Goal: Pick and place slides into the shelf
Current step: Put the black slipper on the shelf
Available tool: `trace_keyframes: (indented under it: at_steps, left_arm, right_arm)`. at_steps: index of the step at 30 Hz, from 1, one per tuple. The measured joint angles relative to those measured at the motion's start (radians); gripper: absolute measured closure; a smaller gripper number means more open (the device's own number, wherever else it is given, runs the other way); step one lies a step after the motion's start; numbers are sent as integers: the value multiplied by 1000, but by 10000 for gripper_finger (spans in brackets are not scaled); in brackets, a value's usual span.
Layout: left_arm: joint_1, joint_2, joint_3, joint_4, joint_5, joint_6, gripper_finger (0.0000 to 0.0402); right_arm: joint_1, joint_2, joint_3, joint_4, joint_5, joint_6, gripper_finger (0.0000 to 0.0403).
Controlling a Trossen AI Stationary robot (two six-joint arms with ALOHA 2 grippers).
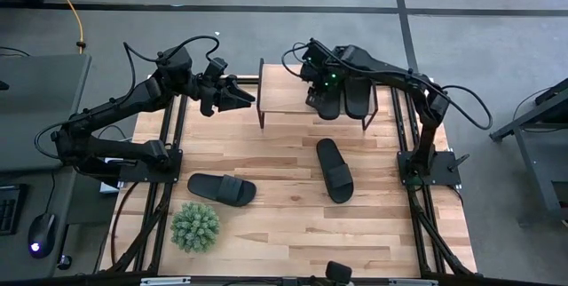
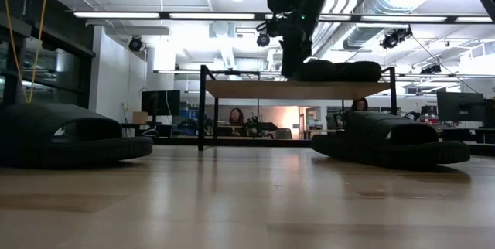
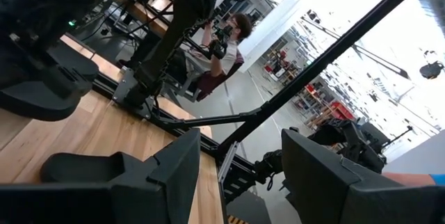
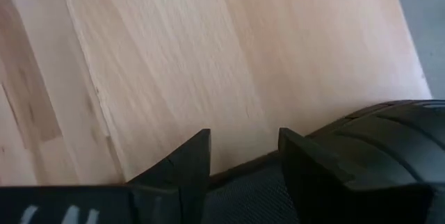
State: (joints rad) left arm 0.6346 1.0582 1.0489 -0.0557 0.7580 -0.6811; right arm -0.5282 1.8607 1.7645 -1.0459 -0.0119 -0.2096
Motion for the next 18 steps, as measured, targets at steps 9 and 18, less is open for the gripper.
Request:
trace_keyframes:
  at_steps: [9, 18]
  left_arm:
    - [0, 0, 0, 0, -7, 0, 215]
    - [0, 0, 0, 0, -7, 2, 215]
  right_arm:
    - [1, 0, 8, 56, -124, 52, 242]
    - [47, -1, 8, 159, -319, 197, 242]
